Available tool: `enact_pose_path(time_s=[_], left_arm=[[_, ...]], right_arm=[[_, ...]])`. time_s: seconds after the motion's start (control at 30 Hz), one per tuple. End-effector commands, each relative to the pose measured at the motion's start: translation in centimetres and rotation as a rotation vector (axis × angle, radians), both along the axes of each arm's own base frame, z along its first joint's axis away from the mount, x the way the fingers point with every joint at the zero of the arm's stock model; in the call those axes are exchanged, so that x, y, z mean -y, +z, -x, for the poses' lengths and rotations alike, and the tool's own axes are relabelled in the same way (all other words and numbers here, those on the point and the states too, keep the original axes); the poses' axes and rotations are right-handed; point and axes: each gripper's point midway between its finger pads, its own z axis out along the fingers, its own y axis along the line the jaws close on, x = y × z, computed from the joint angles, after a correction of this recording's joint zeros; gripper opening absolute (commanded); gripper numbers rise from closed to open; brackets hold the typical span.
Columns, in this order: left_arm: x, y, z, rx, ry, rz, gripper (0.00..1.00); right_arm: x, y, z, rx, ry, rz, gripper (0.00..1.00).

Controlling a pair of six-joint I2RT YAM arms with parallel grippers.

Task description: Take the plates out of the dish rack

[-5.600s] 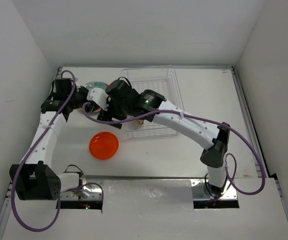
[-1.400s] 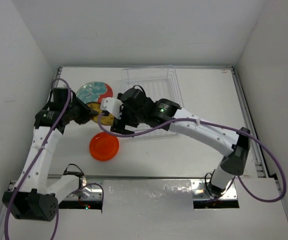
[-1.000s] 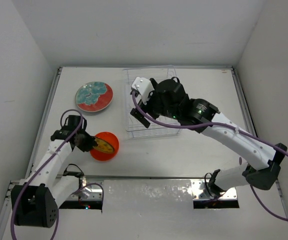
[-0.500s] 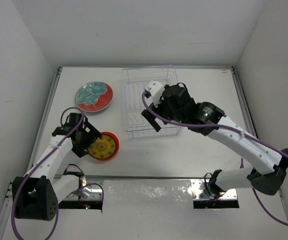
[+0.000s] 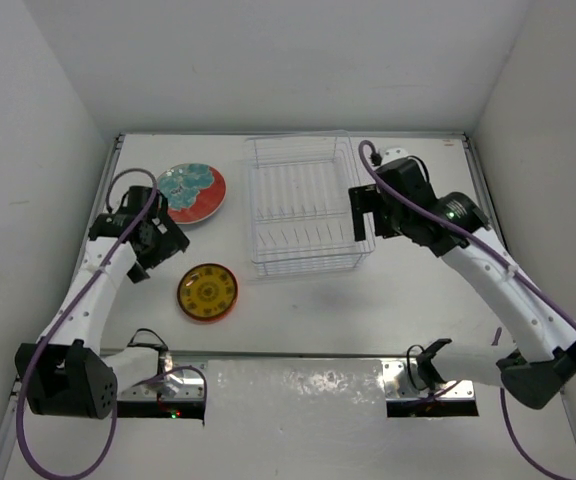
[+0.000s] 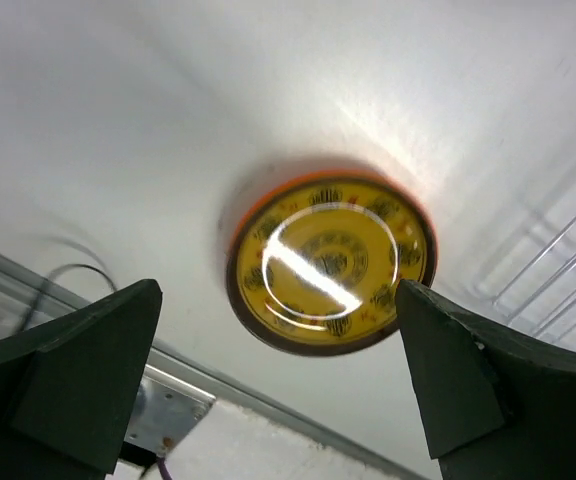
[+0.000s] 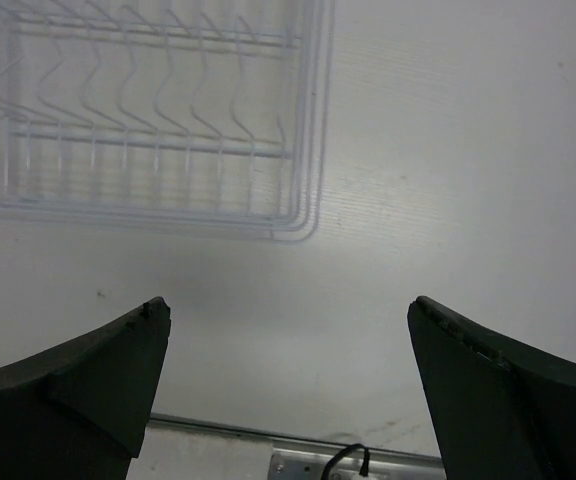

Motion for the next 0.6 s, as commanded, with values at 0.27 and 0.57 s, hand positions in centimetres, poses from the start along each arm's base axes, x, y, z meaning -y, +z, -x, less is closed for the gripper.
enact_pose_path(time_s=[0.27,0.57], left_arm=[[-9.0,18.9,-1.8,0.538,0.098,-0.54,1.0],[-5.3,17.1,0.3,0.649,-0.056,-0.395,1.0]], right_arm=[[13.7,10.1,6.9,0.307,-0.375,0.175,0.99],[18.6,10.8,12.9,0.356,-0.41,0.191,0.99]])
